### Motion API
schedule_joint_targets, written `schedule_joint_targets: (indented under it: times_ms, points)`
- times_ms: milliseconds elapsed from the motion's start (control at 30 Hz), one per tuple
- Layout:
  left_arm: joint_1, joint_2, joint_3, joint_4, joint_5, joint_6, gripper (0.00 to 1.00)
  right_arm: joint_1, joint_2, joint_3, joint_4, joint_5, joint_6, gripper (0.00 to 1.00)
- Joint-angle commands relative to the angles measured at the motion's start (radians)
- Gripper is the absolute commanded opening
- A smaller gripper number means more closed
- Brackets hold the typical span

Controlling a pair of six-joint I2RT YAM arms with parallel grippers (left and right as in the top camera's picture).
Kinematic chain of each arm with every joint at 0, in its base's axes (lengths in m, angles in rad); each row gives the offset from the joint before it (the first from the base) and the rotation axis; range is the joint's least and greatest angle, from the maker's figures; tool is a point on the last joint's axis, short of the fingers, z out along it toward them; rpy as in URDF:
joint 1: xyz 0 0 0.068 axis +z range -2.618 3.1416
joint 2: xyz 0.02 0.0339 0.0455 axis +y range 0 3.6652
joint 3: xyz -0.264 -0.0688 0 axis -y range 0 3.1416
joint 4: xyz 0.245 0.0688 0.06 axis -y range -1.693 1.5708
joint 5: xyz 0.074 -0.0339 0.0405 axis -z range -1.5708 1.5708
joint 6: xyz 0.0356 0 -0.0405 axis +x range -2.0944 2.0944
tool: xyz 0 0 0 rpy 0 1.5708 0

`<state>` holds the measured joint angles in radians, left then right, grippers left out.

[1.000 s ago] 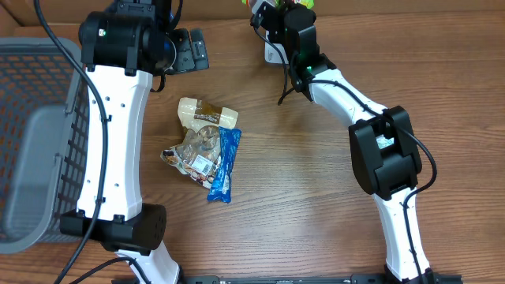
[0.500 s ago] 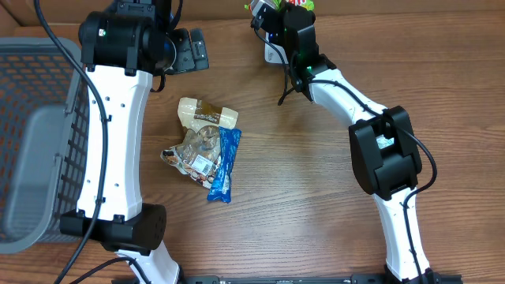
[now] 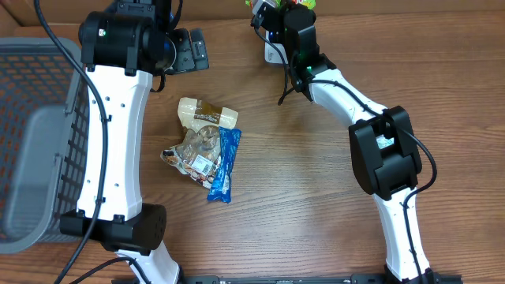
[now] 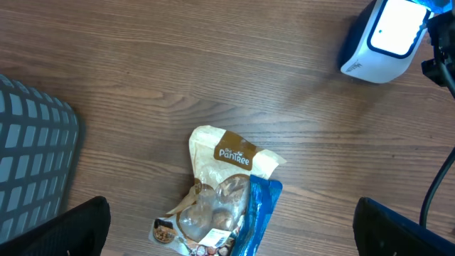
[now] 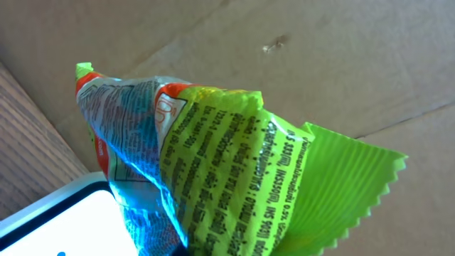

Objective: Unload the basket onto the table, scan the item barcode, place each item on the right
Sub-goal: 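Carry the green candy pack right and drop it by the tissue pack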

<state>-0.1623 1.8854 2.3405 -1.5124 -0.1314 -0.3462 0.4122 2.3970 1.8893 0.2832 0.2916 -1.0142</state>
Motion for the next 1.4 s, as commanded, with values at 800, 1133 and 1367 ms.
schedule_joint_targets:
  times_ms: [800,1133,1367]
  points:
    - [-0.002,0.002,-0.006,0.002,0.001,-0.021,1.0,-0.017,-0.589,0.01,-1.5,-0.457,1.015,0.04]
    - [-0.002,0.002,-0.006,0.002,0.001,-0.021,1.0,-0.337,-0.588,-0.117,-1.547,-0.614,1.18,0.04]
    - [-0.002,0.002,-0.006,0.002,0.001,-0.021,0.99,-0.615,-0.588,-0.295,-1.449,-0.789,1.197,0.04]
